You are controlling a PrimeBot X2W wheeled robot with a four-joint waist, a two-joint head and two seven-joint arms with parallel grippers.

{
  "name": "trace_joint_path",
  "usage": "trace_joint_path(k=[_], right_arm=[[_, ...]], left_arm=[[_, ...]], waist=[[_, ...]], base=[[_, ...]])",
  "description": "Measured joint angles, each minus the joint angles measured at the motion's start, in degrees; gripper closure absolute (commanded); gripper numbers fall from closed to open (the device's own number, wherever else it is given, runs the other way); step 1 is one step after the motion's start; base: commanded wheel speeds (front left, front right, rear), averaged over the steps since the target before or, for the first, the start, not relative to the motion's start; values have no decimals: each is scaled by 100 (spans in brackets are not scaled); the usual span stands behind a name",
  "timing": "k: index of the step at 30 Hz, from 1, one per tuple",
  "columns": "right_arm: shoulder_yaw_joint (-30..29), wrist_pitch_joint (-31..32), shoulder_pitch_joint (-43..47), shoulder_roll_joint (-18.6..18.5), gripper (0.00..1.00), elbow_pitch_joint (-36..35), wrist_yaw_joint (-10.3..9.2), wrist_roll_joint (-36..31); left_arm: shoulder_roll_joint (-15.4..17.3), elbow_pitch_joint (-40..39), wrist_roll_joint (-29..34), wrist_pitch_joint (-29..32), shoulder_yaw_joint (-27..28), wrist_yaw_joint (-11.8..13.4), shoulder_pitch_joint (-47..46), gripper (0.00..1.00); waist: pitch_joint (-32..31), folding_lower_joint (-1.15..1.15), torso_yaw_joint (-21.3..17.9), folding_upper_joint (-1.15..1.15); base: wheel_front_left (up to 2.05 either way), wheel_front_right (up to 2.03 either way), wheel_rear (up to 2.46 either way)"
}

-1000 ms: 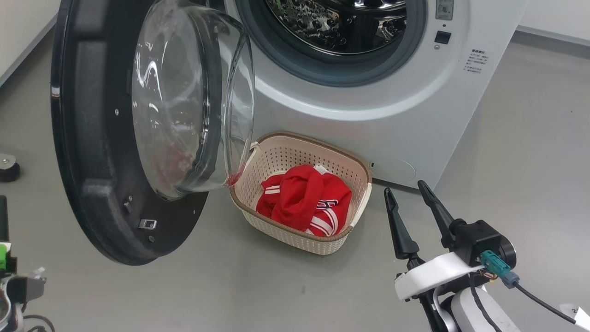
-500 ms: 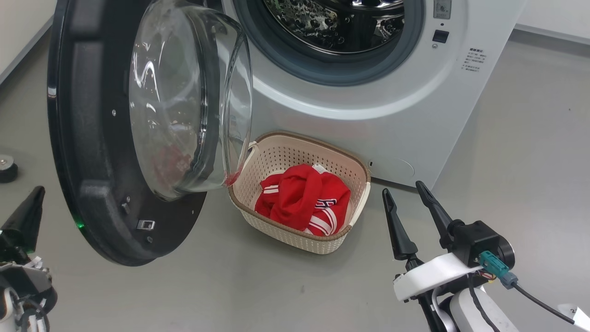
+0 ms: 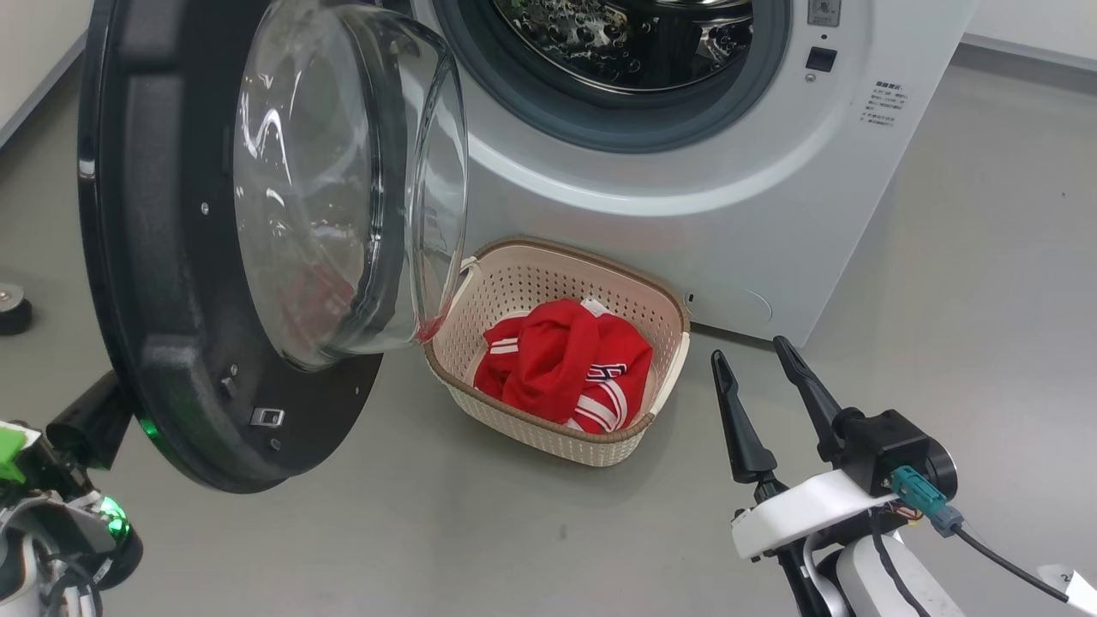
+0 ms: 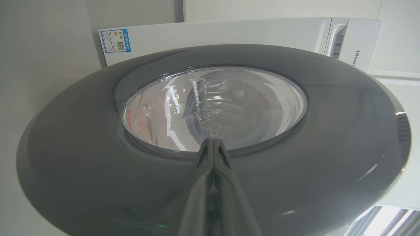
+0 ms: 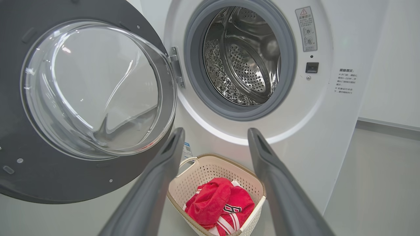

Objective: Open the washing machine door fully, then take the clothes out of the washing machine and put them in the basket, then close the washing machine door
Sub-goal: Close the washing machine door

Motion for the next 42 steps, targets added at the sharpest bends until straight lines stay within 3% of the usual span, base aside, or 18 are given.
trace_joint_path(k=[23,42], right_arm=[[44,0,-6,9,0,20,2,-1],[82,0,-8,16,0,26,1,0]], left_arm=[[-134,-272,-578,721,-333,42,230,100],[-272,-655,-871,802,-690,42,530,100]], waist=[[-28,0,-208,0],[-59,0,-1177,0]], base=[[0,0,0],[0,0,0]])
